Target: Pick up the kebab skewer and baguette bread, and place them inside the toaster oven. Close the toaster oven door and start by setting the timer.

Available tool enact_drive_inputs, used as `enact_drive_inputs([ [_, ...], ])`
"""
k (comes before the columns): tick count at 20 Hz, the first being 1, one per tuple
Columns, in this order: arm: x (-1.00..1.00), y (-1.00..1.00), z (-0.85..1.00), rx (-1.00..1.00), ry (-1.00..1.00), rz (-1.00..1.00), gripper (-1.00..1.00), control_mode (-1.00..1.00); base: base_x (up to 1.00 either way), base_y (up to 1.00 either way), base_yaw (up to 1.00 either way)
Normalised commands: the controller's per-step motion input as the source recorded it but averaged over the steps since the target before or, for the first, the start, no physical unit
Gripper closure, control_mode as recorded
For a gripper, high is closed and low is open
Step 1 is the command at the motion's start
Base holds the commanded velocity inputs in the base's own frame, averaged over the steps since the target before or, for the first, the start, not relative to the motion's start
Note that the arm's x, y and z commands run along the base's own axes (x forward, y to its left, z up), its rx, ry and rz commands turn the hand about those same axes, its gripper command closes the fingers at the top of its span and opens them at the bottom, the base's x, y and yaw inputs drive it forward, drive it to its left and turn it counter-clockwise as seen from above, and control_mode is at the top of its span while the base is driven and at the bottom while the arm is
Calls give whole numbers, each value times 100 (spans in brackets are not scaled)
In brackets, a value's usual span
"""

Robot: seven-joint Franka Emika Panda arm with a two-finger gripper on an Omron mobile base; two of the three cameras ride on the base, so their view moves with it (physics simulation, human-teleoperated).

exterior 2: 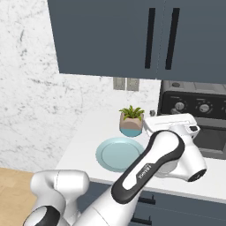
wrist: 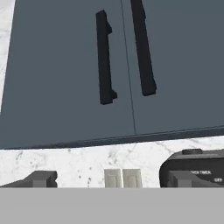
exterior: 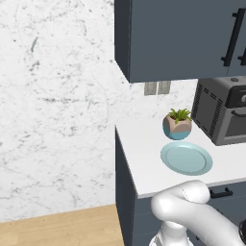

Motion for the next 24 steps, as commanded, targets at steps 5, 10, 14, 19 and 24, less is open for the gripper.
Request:
enact_drive_inputs([
  [5, 30, -8, -3, -13, -3, 0, -100, -100, 0, 0, 0],
  [10, 27, -20, 0, -9, 0, 0, -100, -100, 0, 0, 0],
  [14, 17, -48, 0, 0, 0, -6, -100, -100, 0, 0, 0],
  [19, 24, -12, -7, 0, 0, -15, -100, -100, 0, 0, 0],
  [24, 15, 0, -18, 0, 0, -13, -100, -100, 0, 0, 0],
])
